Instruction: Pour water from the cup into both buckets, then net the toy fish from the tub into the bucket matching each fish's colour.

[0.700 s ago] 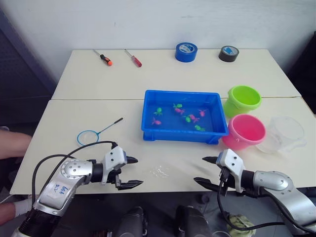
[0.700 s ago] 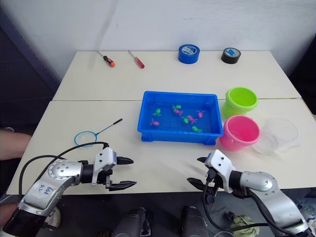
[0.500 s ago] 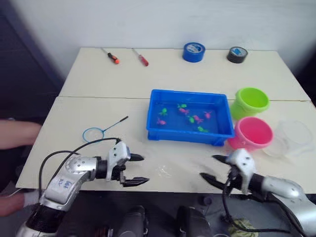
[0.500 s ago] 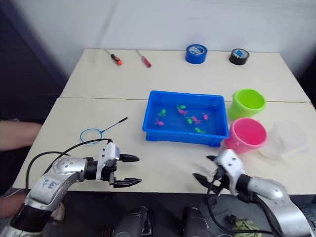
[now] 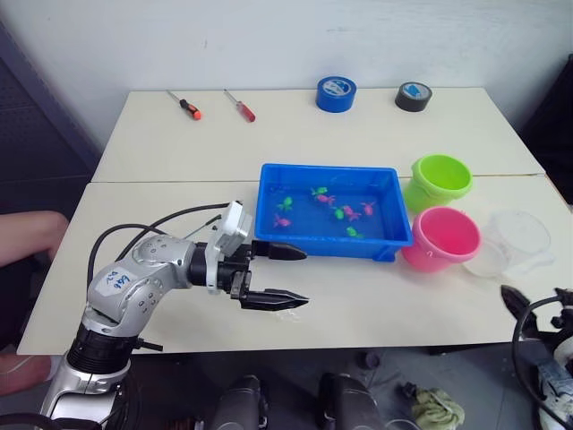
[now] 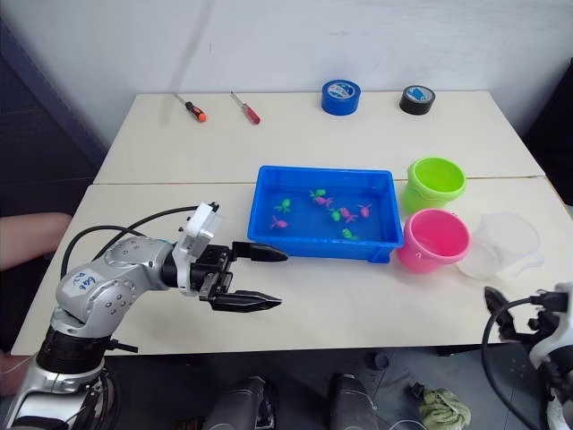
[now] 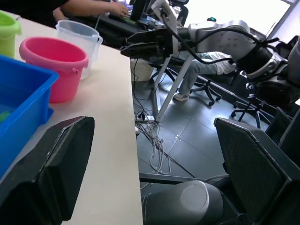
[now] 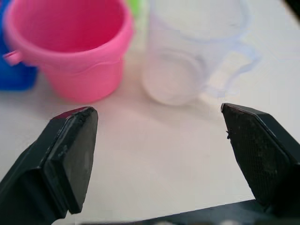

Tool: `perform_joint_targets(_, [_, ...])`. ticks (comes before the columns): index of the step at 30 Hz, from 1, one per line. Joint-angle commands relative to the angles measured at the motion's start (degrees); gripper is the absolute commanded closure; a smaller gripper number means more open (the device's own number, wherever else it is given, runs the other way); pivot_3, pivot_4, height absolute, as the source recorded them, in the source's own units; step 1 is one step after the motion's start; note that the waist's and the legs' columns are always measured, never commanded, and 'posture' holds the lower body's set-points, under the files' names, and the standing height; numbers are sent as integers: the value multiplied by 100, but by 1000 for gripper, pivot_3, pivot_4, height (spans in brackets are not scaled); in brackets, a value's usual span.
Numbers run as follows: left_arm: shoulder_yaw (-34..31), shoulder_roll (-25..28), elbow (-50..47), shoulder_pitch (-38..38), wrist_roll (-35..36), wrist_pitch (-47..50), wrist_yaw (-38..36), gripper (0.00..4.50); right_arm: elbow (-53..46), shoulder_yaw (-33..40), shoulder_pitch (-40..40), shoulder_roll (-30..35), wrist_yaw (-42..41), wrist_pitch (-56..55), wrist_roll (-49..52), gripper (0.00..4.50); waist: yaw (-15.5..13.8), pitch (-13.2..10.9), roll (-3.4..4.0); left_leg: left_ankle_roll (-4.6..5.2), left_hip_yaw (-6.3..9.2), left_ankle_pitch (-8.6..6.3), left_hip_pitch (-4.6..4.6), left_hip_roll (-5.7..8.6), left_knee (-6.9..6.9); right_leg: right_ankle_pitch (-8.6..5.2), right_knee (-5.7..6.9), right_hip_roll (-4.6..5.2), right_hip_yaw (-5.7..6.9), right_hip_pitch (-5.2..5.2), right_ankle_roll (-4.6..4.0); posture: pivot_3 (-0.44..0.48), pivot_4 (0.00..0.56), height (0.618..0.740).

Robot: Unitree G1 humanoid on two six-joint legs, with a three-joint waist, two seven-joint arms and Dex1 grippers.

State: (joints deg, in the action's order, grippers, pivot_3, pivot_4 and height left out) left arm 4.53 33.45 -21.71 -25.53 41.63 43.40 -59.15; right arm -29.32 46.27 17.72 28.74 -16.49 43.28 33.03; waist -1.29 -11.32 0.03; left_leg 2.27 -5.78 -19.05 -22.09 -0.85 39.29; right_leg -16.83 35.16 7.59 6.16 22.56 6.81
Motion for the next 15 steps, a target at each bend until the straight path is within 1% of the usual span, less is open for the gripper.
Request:
perform_joint_targets(1, [-128,-68,-240,-33,135,-20,191,46,685,-51,-434,258,325,-272,-438,0,1,1,4,5,-9,3,0,1,-1,0,-4,0,-1,1,0,0,150,740])
perform_joint_targets(4, [-90,-49,-322,-15,91,-31,271,46,1308,-202,-802,392,561,-503,-832,0,-9,1,4,13,-24,11,0,4,-5,0,-9,1,-2,5,0,0,150,740])
perform_joint_targets(15, [-105,75,-526,97,18,-95,533,46,2484,-471,-1575,426,661,-1315,-1324,0,7,4,10,11,-29,16,1,2,-6,0,-9,-2,-5,6,0,0,150,740])
